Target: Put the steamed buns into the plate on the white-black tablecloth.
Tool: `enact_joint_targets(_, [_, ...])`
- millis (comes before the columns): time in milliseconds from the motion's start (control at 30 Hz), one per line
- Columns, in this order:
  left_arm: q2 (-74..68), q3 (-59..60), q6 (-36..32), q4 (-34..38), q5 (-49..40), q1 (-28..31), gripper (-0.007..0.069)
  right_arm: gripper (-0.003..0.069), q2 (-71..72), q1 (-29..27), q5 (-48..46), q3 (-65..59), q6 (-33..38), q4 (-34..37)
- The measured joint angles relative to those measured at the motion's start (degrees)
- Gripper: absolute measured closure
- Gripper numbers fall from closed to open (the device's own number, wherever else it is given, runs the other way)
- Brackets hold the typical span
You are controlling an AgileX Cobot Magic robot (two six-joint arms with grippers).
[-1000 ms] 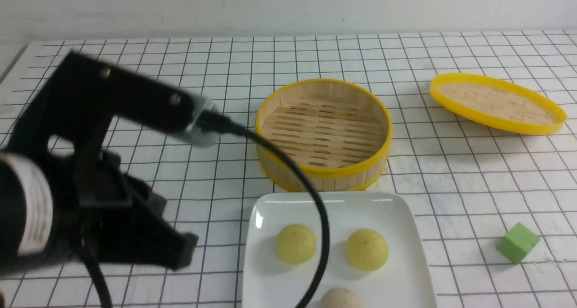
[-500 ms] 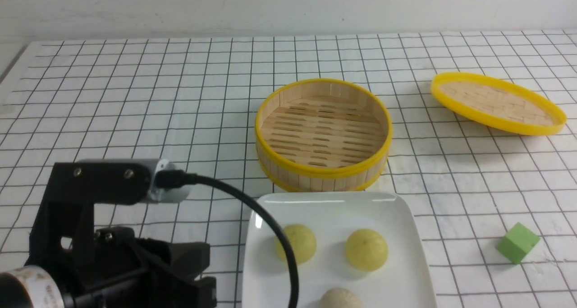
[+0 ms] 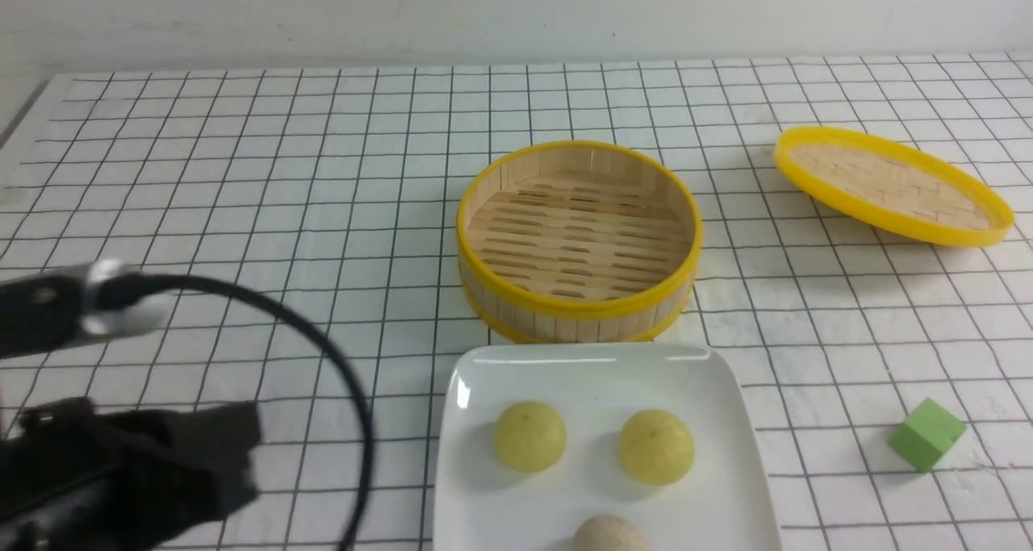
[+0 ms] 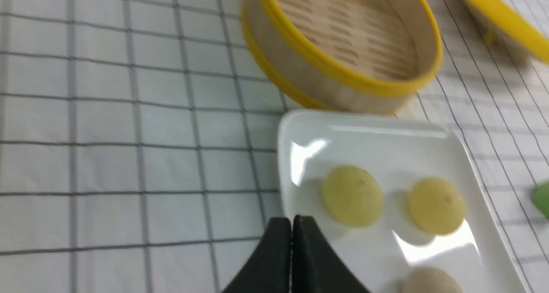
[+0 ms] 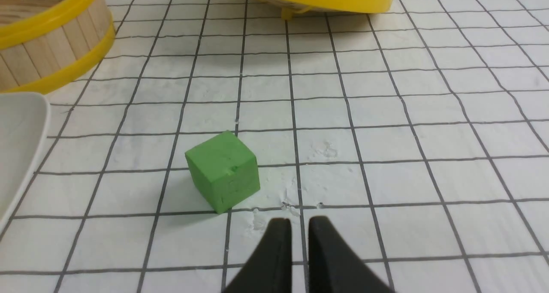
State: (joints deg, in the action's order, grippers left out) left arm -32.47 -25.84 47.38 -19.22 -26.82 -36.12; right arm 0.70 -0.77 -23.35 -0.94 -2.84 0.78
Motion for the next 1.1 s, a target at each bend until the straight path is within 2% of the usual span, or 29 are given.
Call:
enact_joint_targets(100, [9.18, 4.87, -8.76, 4.78, 0.48, 10.62, 0.0590, 0.0574, 0.00, 0.00, 0.00, 0.00, 0.00, 0.00])
enact_joint_targets(133, [9.78, 5.64, -10.20, 5.24, 0.48, 11.30, 0.0590, 0.0574, 0.00, 0.00, 0.00, 0.00, 0.00, 0.00])
enact_joint_targets(200, [16.69, 10.11, -19.19, 10.74, 0.42, 19.00, 0.0589, 0.0573, 0.00, 0.00, 0.00, 0.00, 0.00, 0.00])
enact_joint_targets(333, [24.61, 16.07, -30.85, 15.63, 0.42, 28.95, 0.0587, 0.0569, 0.00, 0.00, 0.00, 0.00, 0.00, 0.00])
enact_joint_targets(400, [27.60, 18.56, -34.12, 16.99, 0.42, 32.77, 0.0585, 0.0566, 0.00, 0.00, 0.00, 0.00, 0.00, 0.00])
enact_joint_targets(500, [31.01, 21.78, -36.17, 17.38, 0.50, 34.79, 0.0583, 0.0561, 0.00, 0.00, 0.00, 0.00, 0.00, 0.00])
enact_joint_targets(733, [33.12, 26.96, -36.97, 16.80, 4.95, 35.21, 0.0580, 0.0552, 0.00, 0.00, 0.00, 0.00, 0.00, 0.00])
enact_joint_targets(1100, [33.18, 27.06, -37.00, 15.61, 5.05, 35.21, 0.0570, 0.0549, 0.00, 0.00, 0.00, 0.00, 0.00, 0.00])
